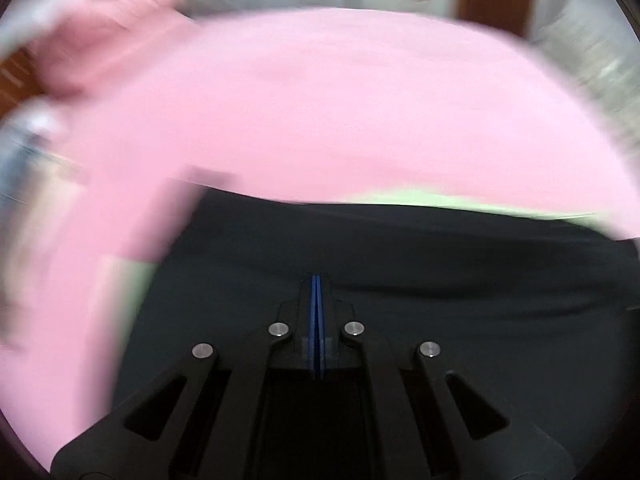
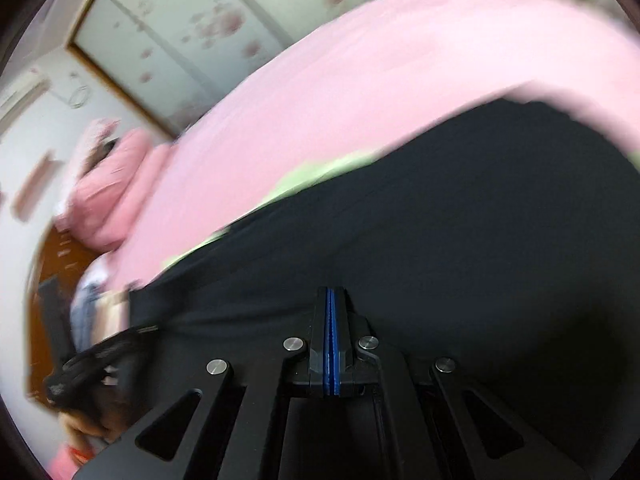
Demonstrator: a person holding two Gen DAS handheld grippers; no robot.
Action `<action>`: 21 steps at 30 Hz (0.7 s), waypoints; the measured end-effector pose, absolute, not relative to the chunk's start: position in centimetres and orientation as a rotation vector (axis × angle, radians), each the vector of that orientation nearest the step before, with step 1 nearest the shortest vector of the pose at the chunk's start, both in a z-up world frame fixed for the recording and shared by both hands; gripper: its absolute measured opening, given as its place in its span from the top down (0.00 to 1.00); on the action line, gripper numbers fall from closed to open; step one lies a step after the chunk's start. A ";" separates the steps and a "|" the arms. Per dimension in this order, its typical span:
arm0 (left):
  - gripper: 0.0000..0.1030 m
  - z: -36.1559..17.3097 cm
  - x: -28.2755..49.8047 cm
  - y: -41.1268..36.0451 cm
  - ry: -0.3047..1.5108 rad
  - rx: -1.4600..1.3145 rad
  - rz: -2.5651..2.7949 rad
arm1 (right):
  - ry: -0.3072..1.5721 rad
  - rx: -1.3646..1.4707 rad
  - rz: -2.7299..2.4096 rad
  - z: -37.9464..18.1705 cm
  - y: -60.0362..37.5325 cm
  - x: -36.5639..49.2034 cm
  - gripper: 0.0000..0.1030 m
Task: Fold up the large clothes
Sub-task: 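Press the folded black jacket flat with both tools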
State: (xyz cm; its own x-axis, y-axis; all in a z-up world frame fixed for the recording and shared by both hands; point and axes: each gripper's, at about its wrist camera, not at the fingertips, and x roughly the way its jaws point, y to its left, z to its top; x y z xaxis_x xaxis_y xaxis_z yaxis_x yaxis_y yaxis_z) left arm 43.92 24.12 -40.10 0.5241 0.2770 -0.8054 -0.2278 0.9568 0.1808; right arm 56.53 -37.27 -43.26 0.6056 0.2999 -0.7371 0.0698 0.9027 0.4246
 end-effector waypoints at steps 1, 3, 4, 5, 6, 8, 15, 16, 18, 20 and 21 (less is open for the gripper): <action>0.99 -41.0 44.1 26.2 1.007 0.095 0.384 | 0.904 0.440 0.065 -43.1 -39.6 56.2 1.00; 0.99 -41.7 44.0 30.3 1.063 -0.020 0.395 | 0.883 0.417 -0.113 -42.8 -43.4 55.3 1.00; 0.99 -41.2 43.6 31.9 1.057 -0.105 0.352 | 0.871 0.433 -0.187 -42.5 -45.3 54.8 1.00; 0.99 -40.6 43.2 32.9 1.063 -0.173 0.328 | 0.869 0.464 -0.221 -42.3 -46.1 54.4 1.00; 0.99 -40.0 42.9 33.2 1.085 -0.196 0.321 | 0.881 0.508 -0.283 -42.2 -46.9 53.9 1.00; 0.99 -38.8 42.1 30.9 1.103 -0.201 0.262 | 0.889 0.561 -0.296 -41.5 -46.4 52.7 0.99; 0.99 -36.7 37.5 16.9 1.092 -0.232 -0.249 | 0.976 0.630 0.355 -41.7 -31.7 49.1 0.99; 0.99 -37.2 37.3 15.5 1.109 -0.197 -0.259 | 1.016 0.622 0.442 -42.4 -29.2 48.7 0.99; 0.99 -38.5 37.1 12.6 1.142 -0.046 -0.219 | 1.070 0.533 0.528 -43.5 -24.9 47.9 0.99; 0.99 -39.1 36.4 11.3 1.123 0.059 -0.203 | 1.110 0.429 0.534 -44.5 -22.1 47.2 0.99; 0.99 -39.4 36.5 11.4 1.120 0.078 -0.225 | 1.117 0.400 0.518 -44.9 -21.6 47.1 0.99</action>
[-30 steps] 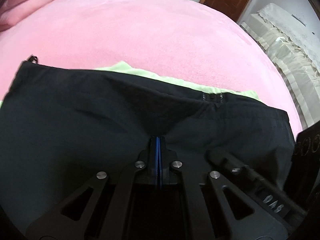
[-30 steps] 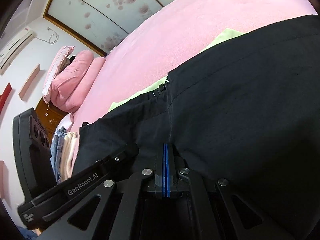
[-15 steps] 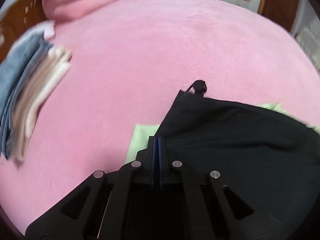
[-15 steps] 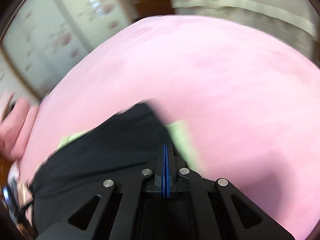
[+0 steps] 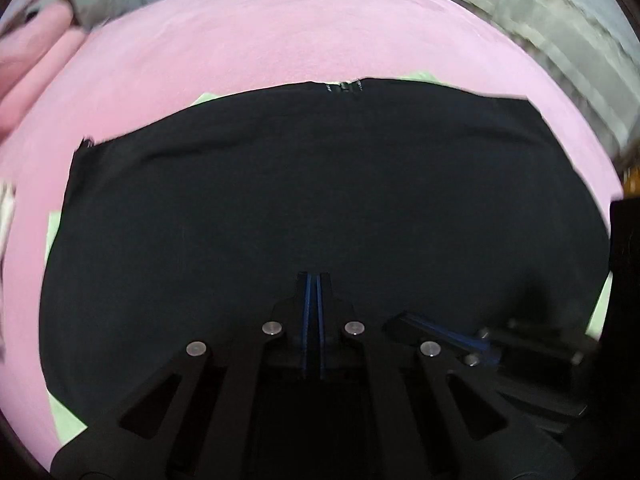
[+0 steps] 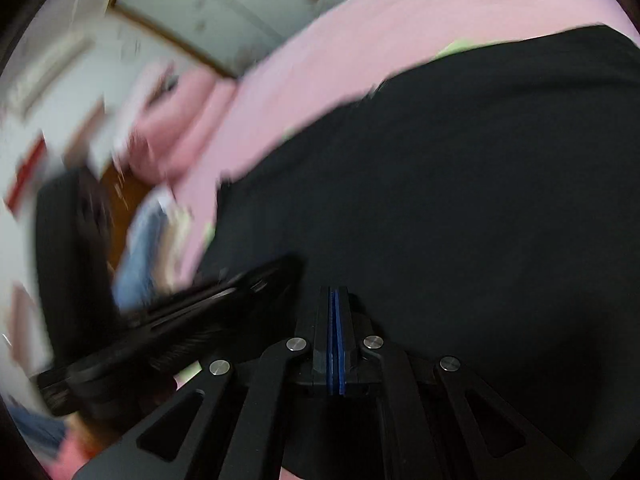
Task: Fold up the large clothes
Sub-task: 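Press the folded black jacket flat with both tools, then press the black jacket back flat with the right tool while the left tool moves to the green side edge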
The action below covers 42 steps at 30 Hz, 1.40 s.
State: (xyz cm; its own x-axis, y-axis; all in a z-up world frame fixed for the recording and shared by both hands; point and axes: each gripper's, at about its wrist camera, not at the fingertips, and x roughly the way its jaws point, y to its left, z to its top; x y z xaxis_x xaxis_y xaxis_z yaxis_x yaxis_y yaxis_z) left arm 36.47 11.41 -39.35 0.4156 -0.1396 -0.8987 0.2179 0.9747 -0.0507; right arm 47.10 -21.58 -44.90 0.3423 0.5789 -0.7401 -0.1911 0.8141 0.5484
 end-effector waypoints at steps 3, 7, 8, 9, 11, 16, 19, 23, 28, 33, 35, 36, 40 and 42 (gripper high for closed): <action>0.99 -39.5 35.9 13.2 1.096 0.136 -0.221 | 1.127 0.439 0.572 -45.7 -23.0 47.5 0.99; 0.90 -41.4 35.2 18.1 1.077 0.383 0.035 | 1.113 0.465 0.406 -45.6 -31.1 48.5 1.00; 0.90 -42.2 34.6 20.2 1.100 0.387 0.083 | 1.102 0.466 0.350 -45.5 -33.3 48.4 1.00; 0.90 -42.8 34.5 22.0 1.120 0.350 0.103 | 1.092 0.486 0.286 -45.4 -36.2 48.3 1.00; 0.90 -42.9 34.8 24.9 1.146 0.193 0.119 | 1.094 0.478 0.118 -45.0 -39.9 47.8 1.00; 0.90 -42.8 35.5 27.8 1.161 0.019 0.221 | 1.068 0.453 -0.244 -43.6 -45.7 45.4 1.00; 0.90 -42.3 35.6 27.2 1.168 -0.026 0.280 | 1.054 0.444 -0.402 -43.3 -47.0 44.6 0.97; 0.87 -40.2 31.5 26.4 1.147 -0.134 0.222 | 1.010 0.457 -0.436 -42.0 -45.8 43.5 0.97; 0.72 -36.7 24.5 23.1 1.100 -0.325 0.216 | 0.941 0.322 -0.236 -39.8 -38.1 44.2 0.97; 0.72 -36.6 20.0 23.7 1.110 -0.452 0.249 | 0.970 0.284 0.045 -39.0 -29.4 46.9 0.97; 0.69 -37.1 18.5 24.3 1.123 -0.501 0.276 | 1.012 0.309 0.168 -39.0 -25.9 49.4 0.97; 0.69 -36.7 17.9 23.4 1.127 -0.520 0.282 | 1.034 0.316 0.220 -39.3 -24.5 50.1 0.97; 0.68 -37.5 16.6 24.8 1.136 -0.599 0.304 | 1.144 0.290 0.335 -40.8 -17.7 54.5 0.97; 0.68 -37.8 16.6 25.7 1.130 -0.611 0.304 | 1.197 0.264 0.311 -42.8 -15.9 56.5 0.97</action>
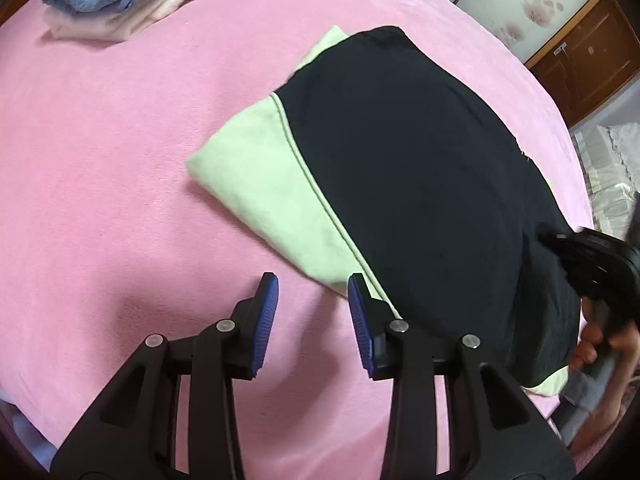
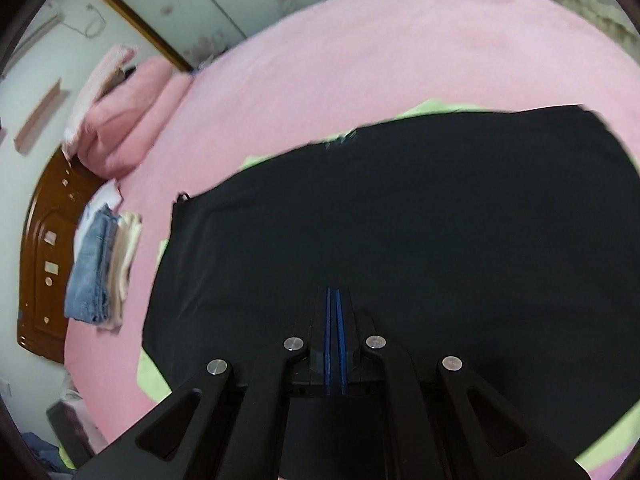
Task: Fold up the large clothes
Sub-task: 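Press the black jacket back flat with the right tool while the left tool moves to the green side edge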
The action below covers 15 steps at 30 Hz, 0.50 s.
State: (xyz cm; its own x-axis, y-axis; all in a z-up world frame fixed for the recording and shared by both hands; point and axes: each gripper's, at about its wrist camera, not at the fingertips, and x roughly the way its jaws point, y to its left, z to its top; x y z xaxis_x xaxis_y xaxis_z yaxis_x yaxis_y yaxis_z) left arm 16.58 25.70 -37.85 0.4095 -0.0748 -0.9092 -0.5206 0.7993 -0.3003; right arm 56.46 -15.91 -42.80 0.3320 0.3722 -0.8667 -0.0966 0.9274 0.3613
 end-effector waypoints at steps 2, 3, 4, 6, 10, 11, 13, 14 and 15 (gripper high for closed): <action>0.66 -37.7 16.2 26.0 1.115 -0.621 0.297 | 1.255 0.237 0.279 -44.7 -14.3 58.0 0.97; 0.64 -37.6 16.1 26.2 1.109 -0.632 0.291 | 1.271 0.225 0.260 -45.4 -13.3 58.8 0.97; 0.60 -37.6 15.9 26.3 1.103 -0.645 0.285 | 1.262 0.216 0.249 -46.3 -13.2 59.9 0.97; 0.58 -37.6 15.5 26.4 1.088 -0.668 0.278 | 1.252 0.159 0.227 -47.1 -11.7 60.4 0.97; 0.57 -37.7 15.0 26.4 1.081 -0.707 0.275 | 1.276 0.034 0.204 -48.1 -8.8 61.6 0.97; 0.57 -37.8 15.0 26.4 1.086 -0.715 0.276 | 1.279 0.000 0.198 -48.5 -7.9 62.0 0.97; 0.57 -37.8 14.9 26.4 1.088 -0.729 0.278 | 1.275 -0.031 0.195 -49.1 -7.0 62.2 0.97; 0.56 -37.8 14.9 26.5 1.088 -0.733 0.279 | 1.268 -0.043 0.199 -49.4 -6.5 62.5 0.97; 0.56 -37.8 14.8 26.5 1.090 -0.735 0.280 | 1.263 -0.059 0.206 -49.5 -6.2 62.7 0.97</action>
